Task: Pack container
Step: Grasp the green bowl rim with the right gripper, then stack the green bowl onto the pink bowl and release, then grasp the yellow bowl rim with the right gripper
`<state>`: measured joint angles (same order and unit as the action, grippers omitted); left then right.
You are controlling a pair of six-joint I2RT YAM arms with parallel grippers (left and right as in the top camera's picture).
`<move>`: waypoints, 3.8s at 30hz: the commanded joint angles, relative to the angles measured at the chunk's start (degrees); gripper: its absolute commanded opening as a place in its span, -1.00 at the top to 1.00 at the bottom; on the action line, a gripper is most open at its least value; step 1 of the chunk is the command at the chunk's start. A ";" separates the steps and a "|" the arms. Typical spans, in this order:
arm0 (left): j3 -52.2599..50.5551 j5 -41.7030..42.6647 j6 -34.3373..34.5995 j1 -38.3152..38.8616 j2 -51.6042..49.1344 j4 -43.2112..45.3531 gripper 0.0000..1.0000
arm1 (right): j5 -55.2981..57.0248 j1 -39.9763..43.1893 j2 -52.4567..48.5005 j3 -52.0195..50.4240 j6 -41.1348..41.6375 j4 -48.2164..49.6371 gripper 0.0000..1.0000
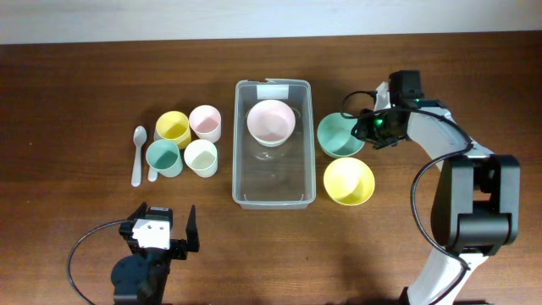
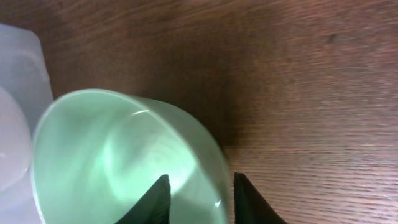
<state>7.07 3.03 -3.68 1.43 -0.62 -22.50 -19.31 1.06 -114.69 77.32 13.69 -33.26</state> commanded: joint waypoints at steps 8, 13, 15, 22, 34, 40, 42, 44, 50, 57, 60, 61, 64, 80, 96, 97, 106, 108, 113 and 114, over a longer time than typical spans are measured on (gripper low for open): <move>-0.35 0.22 -0.72 -0.35 0.33 0.20 -1.00 | 1.77 1.11 -0.13 -0.48 3.39 0.52 0.92; -0.35 0.24 -0.72 -0.35 0.33 0.20 -1.00 | 0.98 3.04 2.51 -0.11 5.53 -0.35 0.92; -0.35 0.24 -0.72 -0.35 0.33 0.20 -1.00 | -3.41 3.65 5.57 1.22 5.51 -0.74 0.92; -0.35 0.24 -0.72 -0.35 0.33 0.20 -1.00 | -13.27 -1.29 17.09 10.03 7.82 -4.74 0.92; -0.35 0.24 -0.72 -0.35 0.33 0.20 -1.00 | 3.58 -20.94 9.46 17.86 7.63 -8.92 0.92; -0.35 0.24 -0.72 -0.35 0.33 0.20 -1.00 | 4.33 -20.85 0.24 17.86 8.02 -4.52 0.92; -0.35 0.22 -0.72 -0.35 0.33 0.20 -1.00 | 4.33 -20.76 -1.90 17.86 7.78 -2.54 0.92; -0.35 0.24 -0.72 -0.35 0.33 0.20 -1.00 | 4.31 -20.94 -3.17 17.86 7.80 -1.51 0.92; -0.35 0.24 -0.72 -0.35 0.33 0.20 -1.00 | 1.49 -20.39 -1.22 19.12 5.16 -3.52 0.18; -0.35 0.22 -0.72 -0.35 0.33 0.20 -1.00 | 2.91 -14.60 12.50 21.66 4.76 -15.76 0.09; -0.35 0.24 -0.72 -0.35 0.33 0.20 -1.00 | 4.00 -9.94 17.42 21.66 3.80 -23.34 0.03; -0.35 0.24 -0.72 -0.35 0.33 0.20 -1.00 | 3.98 -8.41 18.53 21.66 2.99 -25.73 0.02; -0.35 0.24 -0.72 -0.35 0.33 0.20 -1.00 | 5.38 -3.78 20.55 21.64 1.27 -34.14 -0.02; -0.35 0.24 -0.72 -0.35 0.33 0.20 -1.00 | 9.40 0.24 20.46 -9.73 1.27 -26.49 -0.09; -0.35 0.24 -0.72 -0.35 0.33 0.20 -1.00 | 1.95 0.11 20.41 -27.36 4.61 -5.07 0.51; -0.35 0.24 -0.72 -0.35 0.33 0.20 -1.00 | 1.92 0.11 20.41 -27.39 4.66 -4.48 0.63; -0.35 0.24 -0.72 -0.35 0.33 0.20 -1.00 | 1.49 2.97 22.01 -23.32 6.38 -4.50 0.92; -0.35 0.24 -0.72 -0.35 0.33 0.20 -1.00 | 1.27 3.56 25.29 -18.14 6.34 -8.35 0.92; -0.35 0.24 -0.72 -0.35 0.33 0.20 -1.00 | 0.59 0.79 29.88 -3.06 5.31 -17.35 0.92; -0.35 0.22 -0.72 -0.35 0.33 0.20 -1.00 | 0.37 -0.09 29.86 -0.39 4.37 -18.95 0.92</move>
<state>7.05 3.03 -3.70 1.43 -0.62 -22.48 -17.26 3.46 -88.14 67.92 19.46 -49.67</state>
